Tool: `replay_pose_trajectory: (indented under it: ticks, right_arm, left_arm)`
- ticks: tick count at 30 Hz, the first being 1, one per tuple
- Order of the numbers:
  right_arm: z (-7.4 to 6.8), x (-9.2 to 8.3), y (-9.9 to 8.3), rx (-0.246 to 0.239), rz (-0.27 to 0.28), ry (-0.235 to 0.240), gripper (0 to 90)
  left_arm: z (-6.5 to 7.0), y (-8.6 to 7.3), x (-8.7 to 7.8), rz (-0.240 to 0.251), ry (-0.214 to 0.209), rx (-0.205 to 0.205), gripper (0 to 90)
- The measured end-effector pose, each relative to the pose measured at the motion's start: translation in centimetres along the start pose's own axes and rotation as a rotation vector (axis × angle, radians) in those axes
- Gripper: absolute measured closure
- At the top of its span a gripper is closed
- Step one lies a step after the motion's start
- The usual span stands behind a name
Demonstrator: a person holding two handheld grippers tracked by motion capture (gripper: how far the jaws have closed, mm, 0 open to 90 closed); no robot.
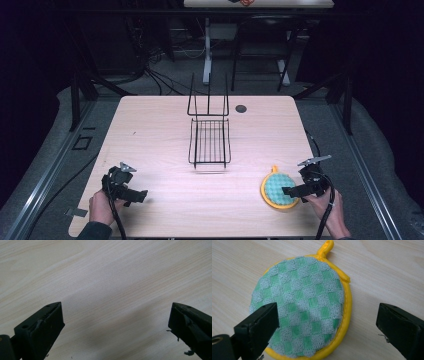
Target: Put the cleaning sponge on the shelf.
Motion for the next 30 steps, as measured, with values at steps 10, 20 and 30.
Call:
replay_pose_trajectory:
  ticks: [10,20,30]
  right_arm:
    - [-0.1,1.2,-0.1,-0.003,-0.055,-0.008,23.4]
    - [-0.4,1.2,-0.2,0.033,-0.053,0.051,43.7]
    - [-0.7,1.0,-0.2,0.032,-0.038,0.033,59.6]
  left_arm:
    - [0.0,-0.1,0.2,-0.014,-0.009,0.008,0.1]
    - [0.1,0.1,-0.1,0.008,-0.005,0.012,0.2]
    - [0.5,0.4,-0.1,0.017,-0.006,0.026,0.6]
Point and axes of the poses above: each handheld gripper's, and its own axes: x roughly forward along the jaws, y roughly out of its top, z roughly to its right, the point moved 6 cm from there along x, roughly forward along the jaws, and after that the axes turned 11 degrees about y, right-handed, at the moved point
